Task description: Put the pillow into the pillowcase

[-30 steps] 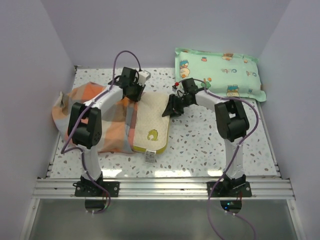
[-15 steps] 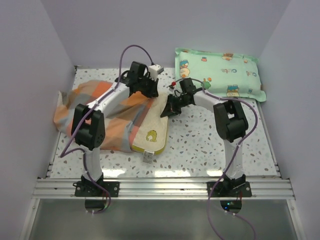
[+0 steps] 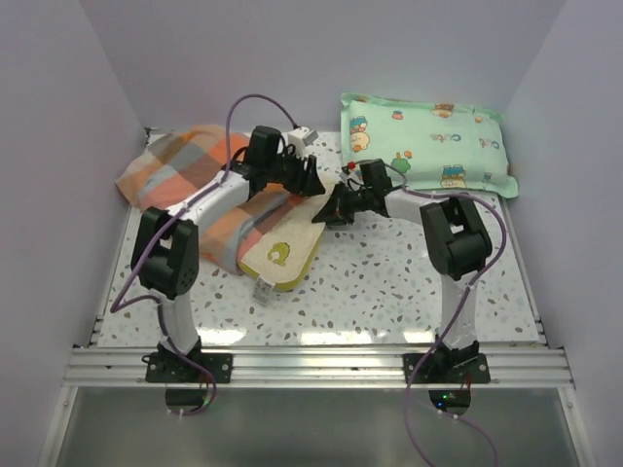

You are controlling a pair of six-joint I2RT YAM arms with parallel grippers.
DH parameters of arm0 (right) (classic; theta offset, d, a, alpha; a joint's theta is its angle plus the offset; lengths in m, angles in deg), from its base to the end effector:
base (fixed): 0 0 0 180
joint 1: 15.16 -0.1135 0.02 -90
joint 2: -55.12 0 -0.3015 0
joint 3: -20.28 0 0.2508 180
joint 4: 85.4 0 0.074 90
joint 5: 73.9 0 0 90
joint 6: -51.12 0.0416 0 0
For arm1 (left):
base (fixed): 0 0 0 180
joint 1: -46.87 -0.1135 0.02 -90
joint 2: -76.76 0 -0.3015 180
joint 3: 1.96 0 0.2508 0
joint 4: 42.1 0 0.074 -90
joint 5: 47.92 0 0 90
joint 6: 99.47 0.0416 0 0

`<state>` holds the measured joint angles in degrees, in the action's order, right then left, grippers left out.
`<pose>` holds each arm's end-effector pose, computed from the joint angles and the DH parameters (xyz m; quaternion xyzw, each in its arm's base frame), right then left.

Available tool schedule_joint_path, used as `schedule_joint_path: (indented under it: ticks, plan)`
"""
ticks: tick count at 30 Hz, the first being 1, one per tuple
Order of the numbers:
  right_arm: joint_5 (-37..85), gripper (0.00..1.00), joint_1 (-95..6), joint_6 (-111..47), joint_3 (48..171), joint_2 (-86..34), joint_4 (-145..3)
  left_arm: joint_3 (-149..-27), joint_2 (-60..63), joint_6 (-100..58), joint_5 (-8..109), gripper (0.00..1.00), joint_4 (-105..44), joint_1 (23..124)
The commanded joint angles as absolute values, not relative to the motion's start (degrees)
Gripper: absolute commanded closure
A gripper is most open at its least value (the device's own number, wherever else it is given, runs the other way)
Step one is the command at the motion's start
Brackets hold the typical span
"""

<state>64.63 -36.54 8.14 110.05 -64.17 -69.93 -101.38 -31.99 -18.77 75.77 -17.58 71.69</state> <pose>0.4147 0.1958 0.1811 0.0335 0.8561 0.5101 0.0752 0.4029 -0.2118 0.2978 0.2492 0.8183 -0.3766 0.3556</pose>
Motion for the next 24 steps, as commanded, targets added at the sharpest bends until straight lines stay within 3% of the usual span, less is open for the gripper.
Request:
schedule_joint_path:
  ticks: [1,2,3,5,7,11,16,22,24]
  plan:
    - [64.0,0.82,-35.9,13.0,111.6,-60.5,-78.8,-103.8,-23.4,-6.0,75.6,0.43,-6.9,68.2]
    - [63.9,0.71,-35.9,11.2,111.6,-60.1,-76.9,-102.8,-21.3,-2.9,72.9,0.39,-4.3,65.9]
    - [63.6,0.43,-35.9,9.9,111.4,-58.5,-74.6,-101.4,-19.1,0.1,69.2,0.38,0.7,65.3]
    - [62.0,0.28,-35.9,5.9,110.5,-56.2,-66.9,-96.3,-12.6,9.2,63.4,0.38,4.9,64.3]
    - [61.9,0.20,-36.6,4.4,107.6,-52.7,-63.1,-91.2,-7.3,14.5,59.3,0.38,9.5,64.4]
    - [61.5,0.16,-40.1,-0.2,103.4,-49.4,-58.0,-84.1,-3.3,16.3,56.6,0.39,14.3,64.6]
    - [60.7,0.14,-46.1,1.4,102.9,-51.3,-60.5,-77.3,-3.9,14.2,47.7,0.38,8.5,69.3]
    - [60.3,0.16,-48.2,4.7,103.7,-57.1,-64.3,-74.2,-7.2,13.7,33.1,0.46,1.4,70.6]
    - [60.3,0.23,-48.2,5.2,103.7,-58.5,-65.0,-74.1,-8.1,14.3,30.8,0.48,0.9,70.5]
